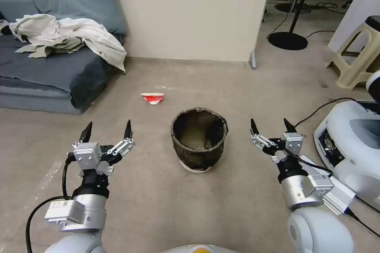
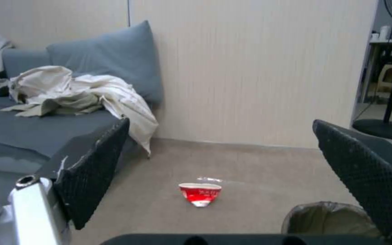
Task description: Pick up the trash can from the floor.
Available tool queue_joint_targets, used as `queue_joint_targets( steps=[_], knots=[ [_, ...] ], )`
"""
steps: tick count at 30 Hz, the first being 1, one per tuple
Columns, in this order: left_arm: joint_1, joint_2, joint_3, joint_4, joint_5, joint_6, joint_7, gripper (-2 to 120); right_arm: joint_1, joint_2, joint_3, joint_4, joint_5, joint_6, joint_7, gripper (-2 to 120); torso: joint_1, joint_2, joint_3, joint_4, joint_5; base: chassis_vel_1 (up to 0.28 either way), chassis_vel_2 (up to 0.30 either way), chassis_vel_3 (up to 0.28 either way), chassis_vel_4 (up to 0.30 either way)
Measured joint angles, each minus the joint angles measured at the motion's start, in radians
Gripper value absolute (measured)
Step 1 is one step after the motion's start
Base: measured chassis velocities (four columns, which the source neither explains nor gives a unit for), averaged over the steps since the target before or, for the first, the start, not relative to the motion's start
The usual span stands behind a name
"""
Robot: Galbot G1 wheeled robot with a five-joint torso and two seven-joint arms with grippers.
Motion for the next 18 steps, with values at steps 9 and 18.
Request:
queue_joint_targets(
  steps=[9, 18],
  knots=[
    [-0.062, 0.112, -0.014, 0.033, -0.088, 0.042, -0.008, 100, 0.002, -0.012, 0.0, -0.016, 0.009, 0.004, 0.003, 100, 0.0, 0.0, 0.0, -0.0001, -0.0001, 0.0, 0.0, 0.0, 0.0],
    [-0.157, 0.232, 0.005, 0.069, -0.213, 0.107, -0.018, 100, 0.002, -0.034, 0.012, -0.032, 0.036, 0.014, 0.011, 100, 0.0, 0.0, 0.0, -0.0001, 0.0, 0.0, 0.0, 0.0, 0.0]
  ],
)
